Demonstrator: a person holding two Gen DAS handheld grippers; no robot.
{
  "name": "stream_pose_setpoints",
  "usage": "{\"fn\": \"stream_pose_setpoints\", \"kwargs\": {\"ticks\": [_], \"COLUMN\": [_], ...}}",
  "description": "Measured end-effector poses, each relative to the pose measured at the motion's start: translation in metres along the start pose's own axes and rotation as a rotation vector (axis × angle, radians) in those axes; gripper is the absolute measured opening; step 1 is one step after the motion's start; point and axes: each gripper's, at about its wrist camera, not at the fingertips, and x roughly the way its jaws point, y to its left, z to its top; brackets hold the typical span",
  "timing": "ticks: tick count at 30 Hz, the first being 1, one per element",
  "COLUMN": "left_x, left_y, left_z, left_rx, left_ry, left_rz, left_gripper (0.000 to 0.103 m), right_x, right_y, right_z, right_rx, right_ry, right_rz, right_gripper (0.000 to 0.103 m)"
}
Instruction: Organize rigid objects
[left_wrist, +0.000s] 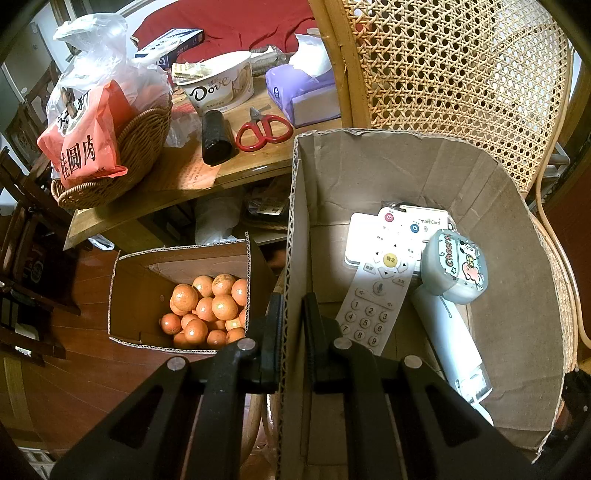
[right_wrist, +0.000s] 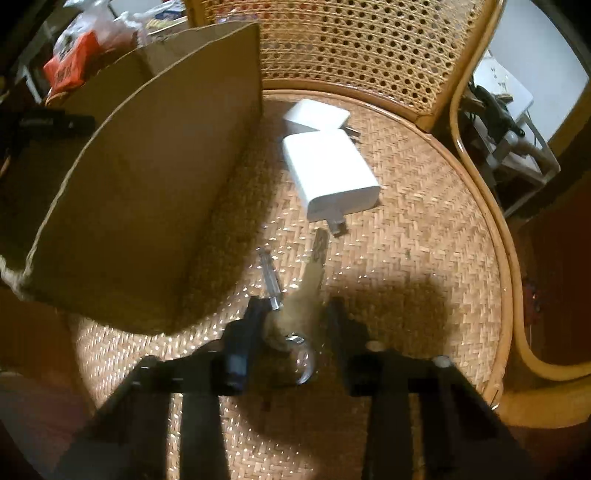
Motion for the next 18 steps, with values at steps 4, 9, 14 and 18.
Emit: {"fn": "stream_pose_setpoints", "kwargs": {"ticks": [4,9,14,18], "left_x": [0.000,0.000,0.000,0.000], "left_y": [0.000,-0.001,-0.001,-0.003], "left_z": [0.000,0.000,0.000,0.000], "left_rx": [-0.001,-0.007,-0.008,-0.010], "left_ry": [0.000,0.001,0.001,0.001], "left_rz": [0.001,0.002,0.001,0.003], "left_gripper": [0.010,0.010,0.010,0.010], "right_x": [-0.003,-0.015,-0.016,-0.023], "right_y": [0.005,-0.009,-0.028,-0.035], "right_z": [-0.003,0.004,0.009,0.011], "right_rx": [-0.039,-0.021,0.052,0.067], "right_ry": [-0.006,-0.085,-0.099,-0.140], "right_rz": [-0.013,0.012,0.036,0.019], "right_gripper": [0.017,0.005,0.004,0.004]}}
